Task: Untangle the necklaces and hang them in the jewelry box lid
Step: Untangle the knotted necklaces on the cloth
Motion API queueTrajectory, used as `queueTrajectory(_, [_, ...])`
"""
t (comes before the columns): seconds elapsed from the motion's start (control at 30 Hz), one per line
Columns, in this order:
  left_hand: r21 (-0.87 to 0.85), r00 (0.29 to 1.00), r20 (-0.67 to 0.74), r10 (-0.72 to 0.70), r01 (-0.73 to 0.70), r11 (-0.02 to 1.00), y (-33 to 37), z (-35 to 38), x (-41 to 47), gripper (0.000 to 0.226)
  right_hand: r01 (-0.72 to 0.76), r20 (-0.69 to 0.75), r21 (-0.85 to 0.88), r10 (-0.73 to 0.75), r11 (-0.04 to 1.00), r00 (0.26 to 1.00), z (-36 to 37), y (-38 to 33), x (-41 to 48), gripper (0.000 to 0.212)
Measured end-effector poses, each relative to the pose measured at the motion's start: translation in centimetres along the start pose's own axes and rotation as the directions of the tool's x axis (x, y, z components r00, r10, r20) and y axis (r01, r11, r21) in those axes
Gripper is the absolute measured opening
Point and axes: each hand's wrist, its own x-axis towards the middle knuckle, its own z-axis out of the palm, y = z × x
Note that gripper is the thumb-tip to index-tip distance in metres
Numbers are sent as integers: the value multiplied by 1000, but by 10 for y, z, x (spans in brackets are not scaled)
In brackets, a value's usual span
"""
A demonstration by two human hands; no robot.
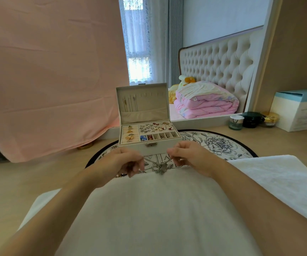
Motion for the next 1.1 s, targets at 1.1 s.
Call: queueTrajectory(1.1, [-227,936,-344,-81,1,974,-35,57,-4,18,37,98,-300,-8,953,995,21,2,-8,20])
